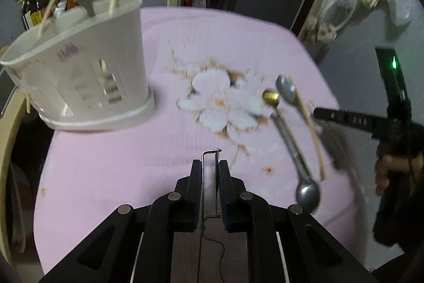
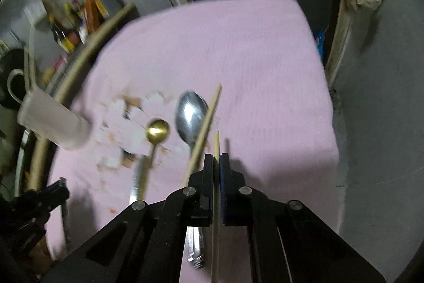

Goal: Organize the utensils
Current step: 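Lift both held utensils and carry them over the white caddy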

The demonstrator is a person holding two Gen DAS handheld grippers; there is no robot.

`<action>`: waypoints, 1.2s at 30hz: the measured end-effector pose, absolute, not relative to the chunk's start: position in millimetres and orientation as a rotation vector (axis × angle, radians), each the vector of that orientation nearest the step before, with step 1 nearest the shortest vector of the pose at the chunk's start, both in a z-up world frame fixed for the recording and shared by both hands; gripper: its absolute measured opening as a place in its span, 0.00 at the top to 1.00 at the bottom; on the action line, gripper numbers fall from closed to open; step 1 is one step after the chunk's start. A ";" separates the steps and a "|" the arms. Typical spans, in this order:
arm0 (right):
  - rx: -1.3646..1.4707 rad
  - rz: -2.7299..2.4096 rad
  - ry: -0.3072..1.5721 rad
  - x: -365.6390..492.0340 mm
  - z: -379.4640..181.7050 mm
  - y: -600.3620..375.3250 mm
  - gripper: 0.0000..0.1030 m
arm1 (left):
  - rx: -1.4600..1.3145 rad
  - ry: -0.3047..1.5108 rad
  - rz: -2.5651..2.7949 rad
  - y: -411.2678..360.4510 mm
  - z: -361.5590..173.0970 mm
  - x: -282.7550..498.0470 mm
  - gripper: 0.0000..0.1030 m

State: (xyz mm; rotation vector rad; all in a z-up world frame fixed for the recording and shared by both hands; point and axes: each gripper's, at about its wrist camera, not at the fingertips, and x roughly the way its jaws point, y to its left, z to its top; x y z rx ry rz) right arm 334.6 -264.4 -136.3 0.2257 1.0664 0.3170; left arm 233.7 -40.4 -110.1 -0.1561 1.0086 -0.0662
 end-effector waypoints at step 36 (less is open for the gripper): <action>0.434 0.575 0.237 298.6 60.3 -103.9 0.96 | -0.367 0.451 -0.068 144.6 57.3 263.1 0.88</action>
